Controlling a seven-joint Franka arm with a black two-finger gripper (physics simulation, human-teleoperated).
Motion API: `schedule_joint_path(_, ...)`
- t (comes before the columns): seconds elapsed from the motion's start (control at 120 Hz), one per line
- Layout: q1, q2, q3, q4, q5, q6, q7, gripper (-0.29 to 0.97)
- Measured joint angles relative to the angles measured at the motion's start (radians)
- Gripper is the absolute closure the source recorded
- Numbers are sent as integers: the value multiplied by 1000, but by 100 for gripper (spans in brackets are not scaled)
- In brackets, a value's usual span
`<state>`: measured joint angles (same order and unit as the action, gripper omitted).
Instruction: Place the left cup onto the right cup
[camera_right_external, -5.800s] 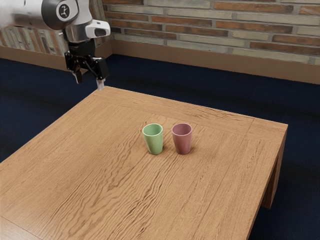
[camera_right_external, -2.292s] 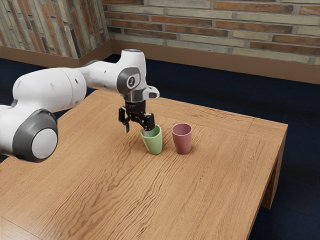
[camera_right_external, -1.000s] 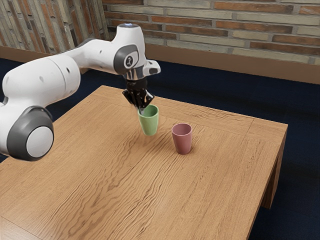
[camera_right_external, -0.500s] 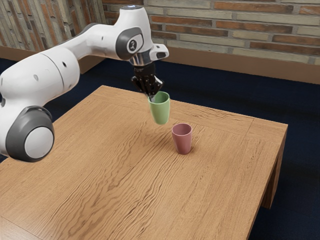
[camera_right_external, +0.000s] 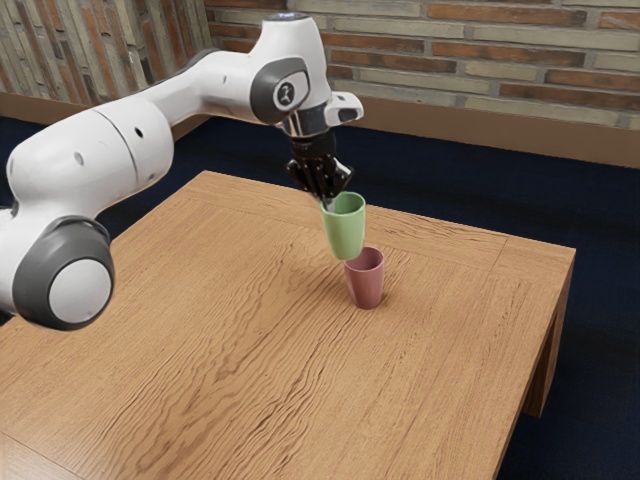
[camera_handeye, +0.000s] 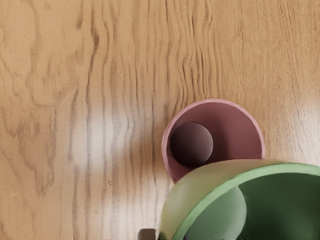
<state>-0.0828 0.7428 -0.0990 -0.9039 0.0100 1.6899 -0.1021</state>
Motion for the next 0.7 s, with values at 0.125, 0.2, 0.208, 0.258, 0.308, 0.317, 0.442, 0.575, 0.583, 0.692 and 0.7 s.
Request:
schedule_joint_path(0.125,-8,3,0,9,2,2,-15,79)
schedule_joint_path(0.2,-11,15,0,39,8,2,-22,79)
schedule_joint_path(0.208,-11,16,0,42,9,2,-23,79)
schedule_joint_path(0.258,-11,24,0,54,14,3,-27,79)
schedule_joint_path(0.308,-10,34,0,72,19,4,-31,79)
schedule_joint_path(0.317,-10,36,0,74,20,4,-32,79)
schedule_joint_path(0.442,-9,69,0,115,34,4,-40,79)
schedule_joint_path(0.575,-10,107,-2,154,41,3,-46,79)
schedule_joint_path(0.583,-10,108,-2,156,41,3,-47,79)
schedule_joint_path(0.692,-12,116,-5,162,43,3,-52,79)
schedule_joint_path(0.7,-12,116,-5,162,43,3,-52,79)
